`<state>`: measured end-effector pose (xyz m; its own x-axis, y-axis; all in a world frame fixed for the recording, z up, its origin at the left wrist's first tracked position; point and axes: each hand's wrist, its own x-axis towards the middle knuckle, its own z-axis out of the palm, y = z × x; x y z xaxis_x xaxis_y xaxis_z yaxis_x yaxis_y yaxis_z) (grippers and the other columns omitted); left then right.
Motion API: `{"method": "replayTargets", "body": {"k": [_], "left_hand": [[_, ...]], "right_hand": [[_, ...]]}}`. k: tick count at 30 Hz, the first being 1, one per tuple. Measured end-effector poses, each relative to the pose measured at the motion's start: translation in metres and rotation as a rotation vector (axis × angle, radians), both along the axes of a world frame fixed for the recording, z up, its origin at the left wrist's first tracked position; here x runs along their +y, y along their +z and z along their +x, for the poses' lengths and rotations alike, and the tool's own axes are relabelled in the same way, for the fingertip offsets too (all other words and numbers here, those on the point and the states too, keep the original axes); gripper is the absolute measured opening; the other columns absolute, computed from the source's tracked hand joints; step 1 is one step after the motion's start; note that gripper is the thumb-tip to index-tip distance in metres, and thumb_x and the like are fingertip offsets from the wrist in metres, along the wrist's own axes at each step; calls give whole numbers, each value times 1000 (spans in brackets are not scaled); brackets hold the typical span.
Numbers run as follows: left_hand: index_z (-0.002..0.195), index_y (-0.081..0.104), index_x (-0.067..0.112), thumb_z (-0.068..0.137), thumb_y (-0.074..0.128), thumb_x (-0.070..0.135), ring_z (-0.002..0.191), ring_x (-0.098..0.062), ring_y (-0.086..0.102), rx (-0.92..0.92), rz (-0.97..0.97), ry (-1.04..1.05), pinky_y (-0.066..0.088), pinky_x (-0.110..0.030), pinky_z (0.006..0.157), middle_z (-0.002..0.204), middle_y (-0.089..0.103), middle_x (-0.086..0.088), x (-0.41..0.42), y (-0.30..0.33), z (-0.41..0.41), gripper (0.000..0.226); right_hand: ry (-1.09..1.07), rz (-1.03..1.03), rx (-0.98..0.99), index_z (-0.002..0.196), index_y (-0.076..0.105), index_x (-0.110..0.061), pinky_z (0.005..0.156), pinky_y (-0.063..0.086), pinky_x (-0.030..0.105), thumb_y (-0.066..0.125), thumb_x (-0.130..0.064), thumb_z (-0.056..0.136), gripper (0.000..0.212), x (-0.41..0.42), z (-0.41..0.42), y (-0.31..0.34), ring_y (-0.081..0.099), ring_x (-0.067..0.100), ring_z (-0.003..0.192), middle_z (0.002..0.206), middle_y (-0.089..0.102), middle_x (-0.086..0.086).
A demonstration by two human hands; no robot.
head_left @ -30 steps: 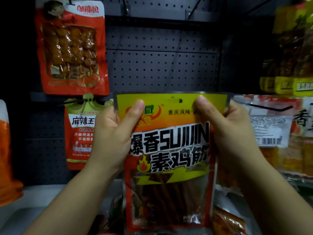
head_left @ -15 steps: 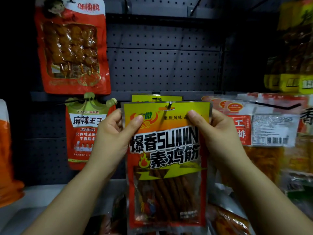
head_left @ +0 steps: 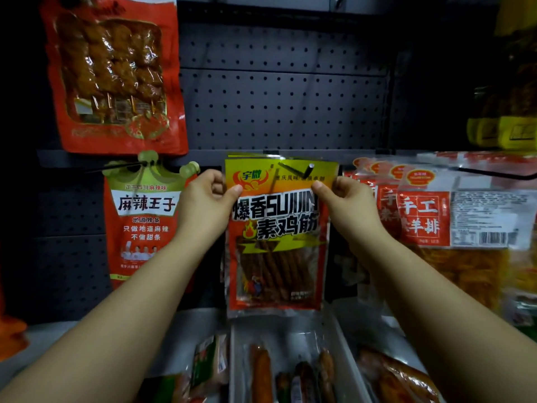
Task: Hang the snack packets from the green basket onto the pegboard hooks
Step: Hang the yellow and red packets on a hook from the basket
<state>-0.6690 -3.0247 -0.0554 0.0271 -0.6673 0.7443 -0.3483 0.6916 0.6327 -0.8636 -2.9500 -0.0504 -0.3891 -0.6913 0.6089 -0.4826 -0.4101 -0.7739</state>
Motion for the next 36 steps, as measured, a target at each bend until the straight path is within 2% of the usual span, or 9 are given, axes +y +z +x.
{"method": "replayTargets", "body": {"k": [2,7,11,18,21,23,26,30,36], "left_hand": [[80,52,12,87,65,23,53,-8,39,-52,3,66,30,-27,54,59,43,7,-11,4,-4,18],[66,40,16,86,65,24,54,-11,39,-147,-1,173,28,-21,47,57,42,5,-36,17,-9,33],[71,45,15,85,65,23,59,-16,44,-131,8,208,21,-29,47,59,44,8,-49,19,-13,26],[101,50,14,85,66,22,92,-23,57,-34,69,90,42,-29,77,99,54,-2,-39,-15,-18,24],[121,45,12,83,68,21,119,-25,44,-60,66,88,32,-27,101,126,40,-9,-23,-45,-20,46],[134,34,11,83,68,17,128,-25,35,-78,55,20,22,-18,101,138,31,-13,-13,-67,-21,62],[147,11,15,86,66,19,138,-26,29,-71,173,-97,24,-27,107,151,24,-14,-6,-100,-18,83],[146,22,11,85,67,21,134,-27,37,-111,298,-71,30,-33,109,145,37,-14,-7,-131,-10,76],[127,44,6,85,67,21,114,-29,51,-111,317,11,40,-32,93,125,48,-12,-10,-139,-14,51]], "right_hand": [[-28,28,16,88,66,-15,67,49,27,59,-30,92,18,-14,-1,3,66,17,85,84,69,-2],[-133,92,57,92,70,-10,81,54,41,60,-37,90,28,-46,-7,6,67,25,89,91,72,6],[-268,139,41,85,66,-11,68,47,35,60,-46,87,35,-62,-4,2,64,27,85,85,67,7],[-217,48,-107,111,52,-13,82,49,35,68,-44,81,46,-62,-3,-28,57,20,97,107,58,3],[-35,109,-170,113,59,-14,78,46,25,69,-40,82,41,-55,-6,-65,59,12,91,97,63,-2],[40,160,-151,98,65,-17,72,46,20,66,-35,86,22,-53,-8,-93,61,7,80,85,67,-5],[100,211,-158,100,66,-17,70,46,11,60,-31,91,18,-48,-10,-128,61,1,79,89,69,-4],[166,263,-162,101,63,-26,79,46,19,58,-33,92,13,-43,-7,-155,64,6,92,98,70,-6],[16,260,-103,102,58,-23,59,37,8,54,-37,93,17,-47,-2,-156,55,-5,78,85,61,-15]]}}
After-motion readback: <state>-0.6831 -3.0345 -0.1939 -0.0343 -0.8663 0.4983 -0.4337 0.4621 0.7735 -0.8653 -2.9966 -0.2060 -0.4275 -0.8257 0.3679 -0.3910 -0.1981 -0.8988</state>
